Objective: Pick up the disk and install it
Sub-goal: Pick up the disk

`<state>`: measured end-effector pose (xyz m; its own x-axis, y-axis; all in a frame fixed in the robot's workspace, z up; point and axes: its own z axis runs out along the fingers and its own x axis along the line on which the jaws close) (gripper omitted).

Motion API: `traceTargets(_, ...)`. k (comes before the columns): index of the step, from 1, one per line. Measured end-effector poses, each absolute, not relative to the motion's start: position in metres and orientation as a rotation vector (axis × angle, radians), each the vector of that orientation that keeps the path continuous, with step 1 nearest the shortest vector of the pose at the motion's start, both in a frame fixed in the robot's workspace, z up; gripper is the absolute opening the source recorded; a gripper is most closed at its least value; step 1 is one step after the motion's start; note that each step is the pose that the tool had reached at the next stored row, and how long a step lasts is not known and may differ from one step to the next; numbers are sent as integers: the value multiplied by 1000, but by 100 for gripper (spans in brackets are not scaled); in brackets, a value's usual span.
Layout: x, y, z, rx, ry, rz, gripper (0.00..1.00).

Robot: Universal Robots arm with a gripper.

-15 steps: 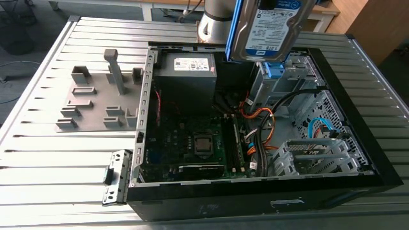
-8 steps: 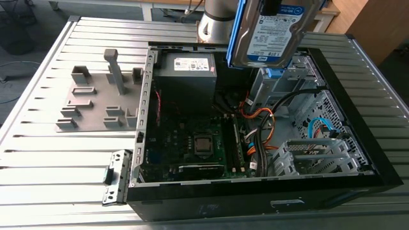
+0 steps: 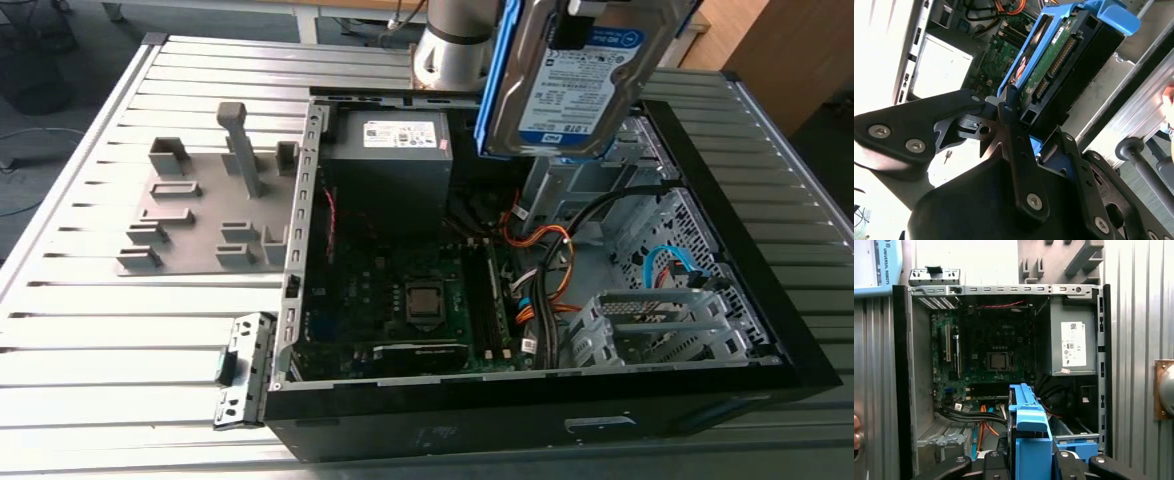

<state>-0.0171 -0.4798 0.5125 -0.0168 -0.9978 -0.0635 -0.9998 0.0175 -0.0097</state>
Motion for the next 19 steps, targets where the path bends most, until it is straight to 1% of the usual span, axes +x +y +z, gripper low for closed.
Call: traceTargets(19,-17,-507,509,-2165,2203,58,36)
